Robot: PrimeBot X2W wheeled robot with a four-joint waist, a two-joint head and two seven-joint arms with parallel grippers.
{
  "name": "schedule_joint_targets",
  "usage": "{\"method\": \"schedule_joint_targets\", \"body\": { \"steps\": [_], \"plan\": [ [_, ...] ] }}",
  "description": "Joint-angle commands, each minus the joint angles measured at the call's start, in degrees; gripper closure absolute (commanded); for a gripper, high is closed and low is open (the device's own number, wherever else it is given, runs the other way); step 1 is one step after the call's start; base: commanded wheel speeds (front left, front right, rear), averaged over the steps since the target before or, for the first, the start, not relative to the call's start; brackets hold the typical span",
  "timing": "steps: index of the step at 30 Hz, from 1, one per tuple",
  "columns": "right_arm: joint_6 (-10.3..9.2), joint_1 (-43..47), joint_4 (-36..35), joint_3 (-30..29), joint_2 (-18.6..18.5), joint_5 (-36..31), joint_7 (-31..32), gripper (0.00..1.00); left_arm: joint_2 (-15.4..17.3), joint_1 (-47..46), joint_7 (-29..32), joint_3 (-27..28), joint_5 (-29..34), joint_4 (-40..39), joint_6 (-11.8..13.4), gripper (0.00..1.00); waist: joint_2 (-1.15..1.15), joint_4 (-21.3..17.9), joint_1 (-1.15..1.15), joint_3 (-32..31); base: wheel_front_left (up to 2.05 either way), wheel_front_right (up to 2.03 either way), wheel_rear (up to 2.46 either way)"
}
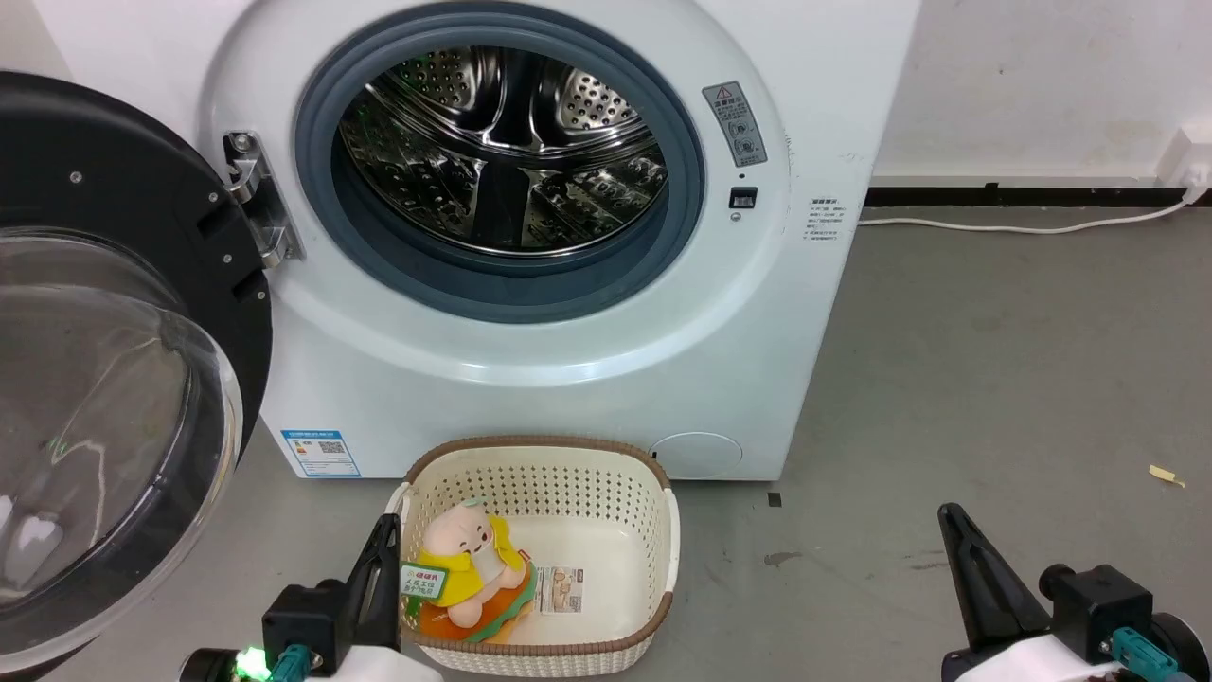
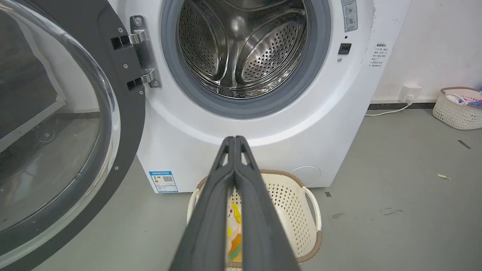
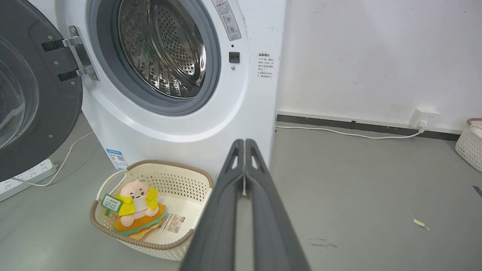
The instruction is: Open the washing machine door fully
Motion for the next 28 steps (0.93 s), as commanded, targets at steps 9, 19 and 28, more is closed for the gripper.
{"method": "schedule_joint_targets", "body": {
  "steps": [9, 19, 28],
  "plan": [
    [0.04, -1.42, -0.41, 0.23, 0.15, -1.12, 1.42, 1.0, -0.05, -1.71, 1.35, 0.75, 0.87, -0.6, -0.23, 1.0, 0.0, -0.21, 0.0, 0.06, 0.0, 0.0, 0.0],
    [0.04, -2.28, -0.55, 0.36, 0.17, -1.84, 2.84, 1.0, -0.07, -2.47, 2.76, 1.39, 1.42, -0.91, -0.31, 1.0, 0.0, -0.46, 0.0, 0.14, 0.0, 0.0, 0.0],
    [0.05, -2.93, -0.65, 0.46, 0.18, -2.39, 3.9, 1.0, -0.08, -3.05, 3.82, 1.86, 1.83, -1.15, -0.38, 1.0, 0.0, -0.65, 0.0, 0.19, 0.0, 0.0, 0.0]
  ]
}}
